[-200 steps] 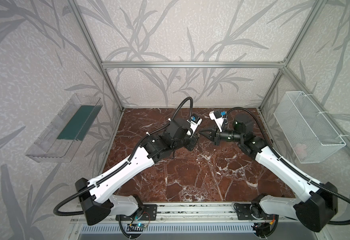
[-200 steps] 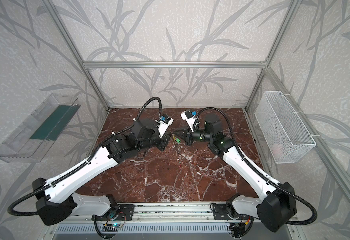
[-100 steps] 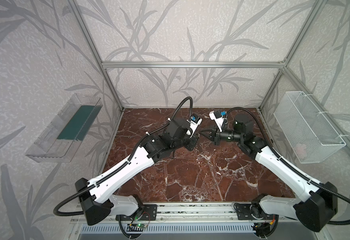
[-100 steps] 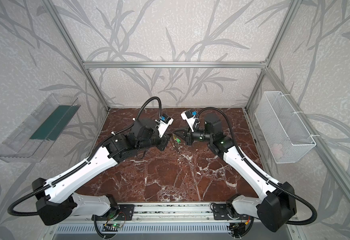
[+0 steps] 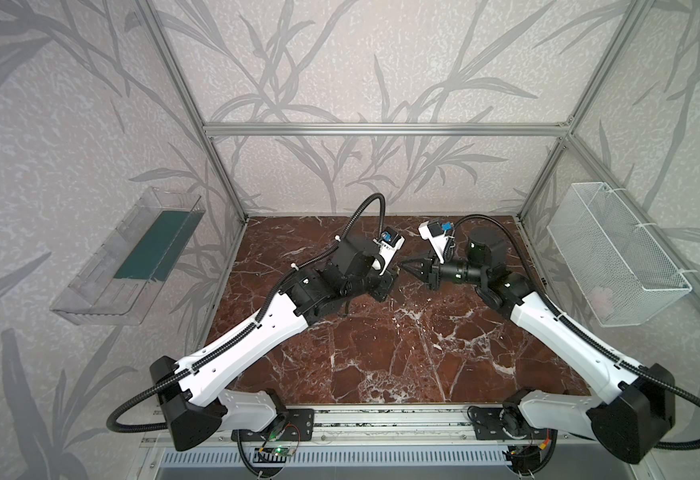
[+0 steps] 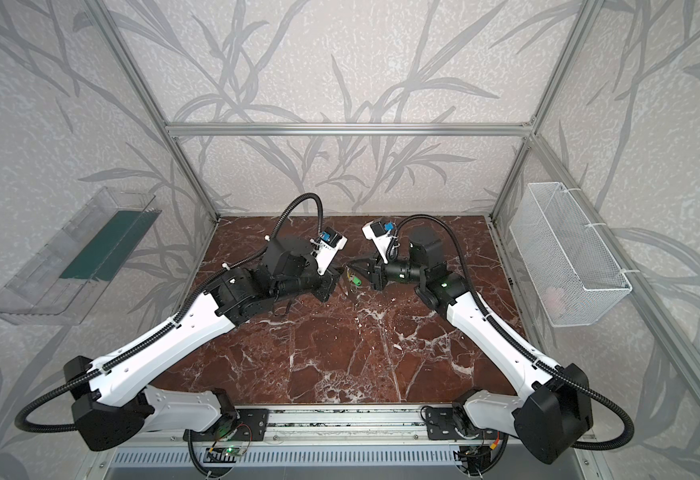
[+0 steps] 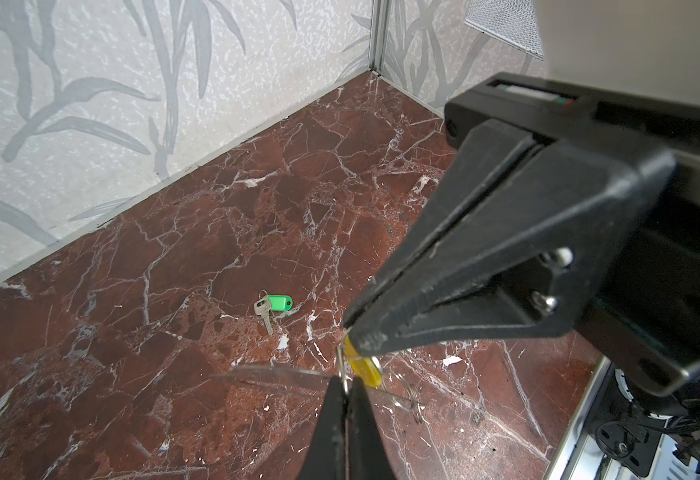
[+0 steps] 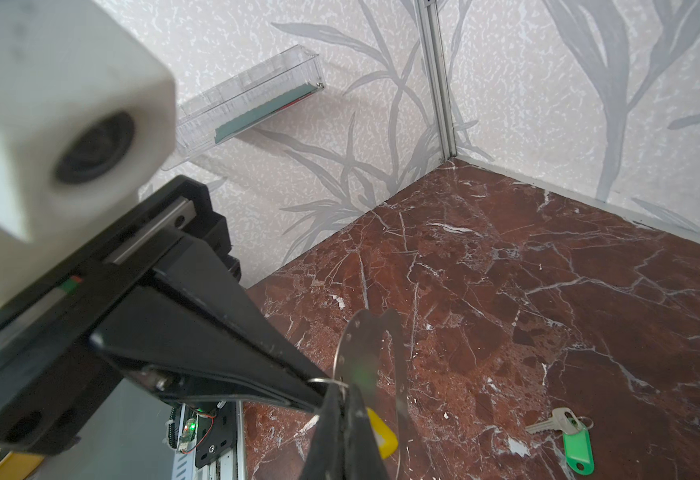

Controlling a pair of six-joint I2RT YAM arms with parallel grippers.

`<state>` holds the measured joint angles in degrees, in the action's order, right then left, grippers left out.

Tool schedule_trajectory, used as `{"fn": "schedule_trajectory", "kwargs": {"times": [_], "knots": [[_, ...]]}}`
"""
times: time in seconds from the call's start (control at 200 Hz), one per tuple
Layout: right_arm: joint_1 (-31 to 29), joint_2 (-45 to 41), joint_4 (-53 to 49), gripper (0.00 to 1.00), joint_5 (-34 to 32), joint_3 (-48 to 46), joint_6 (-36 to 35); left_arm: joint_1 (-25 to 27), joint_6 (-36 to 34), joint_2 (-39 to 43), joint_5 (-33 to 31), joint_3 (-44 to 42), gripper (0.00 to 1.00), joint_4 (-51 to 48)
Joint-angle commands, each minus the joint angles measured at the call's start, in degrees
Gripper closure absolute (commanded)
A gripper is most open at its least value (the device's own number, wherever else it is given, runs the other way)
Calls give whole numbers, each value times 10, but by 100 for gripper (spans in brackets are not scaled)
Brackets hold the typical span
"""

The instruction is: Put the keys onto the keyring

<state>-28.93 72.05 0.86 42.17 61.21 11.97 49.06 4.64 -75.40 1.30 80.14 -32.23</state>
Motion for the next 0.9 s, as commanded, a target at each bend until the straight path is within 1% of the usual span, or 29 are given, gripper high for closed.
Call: {"fn": "schedule_trajectory", "kwargs": {"times": [0.0,0.355,0.46,0.64,0.765,0.82,0.865,0.895], "knots": [[0,9,-5,100,-23,14,-6,7,-12,21,39,0,100,29],[0,12,-13,100,-32,16,-7,7,-13,31,29,-8,100,37],[-1,12,-23,100,-34,17,-11,7,-12,36,16,-13,100,45],[-1,14,-46,100,-19,21,-20,7,-6,49,-20,-35,100,83],[0,19,-63,100,-2,27,-25,7,-4,54,-29,-44,100,101],[0,19,-67,100,-6,27,-24,7,-4,56,-31,-46,100,106],[1,17,-69,89,-12,26,-24,7,-4,56,-32,-47,100,107],[0,15,-69,80,-15,25,-25,7,-4,57,-33,-47,100,106]]}}
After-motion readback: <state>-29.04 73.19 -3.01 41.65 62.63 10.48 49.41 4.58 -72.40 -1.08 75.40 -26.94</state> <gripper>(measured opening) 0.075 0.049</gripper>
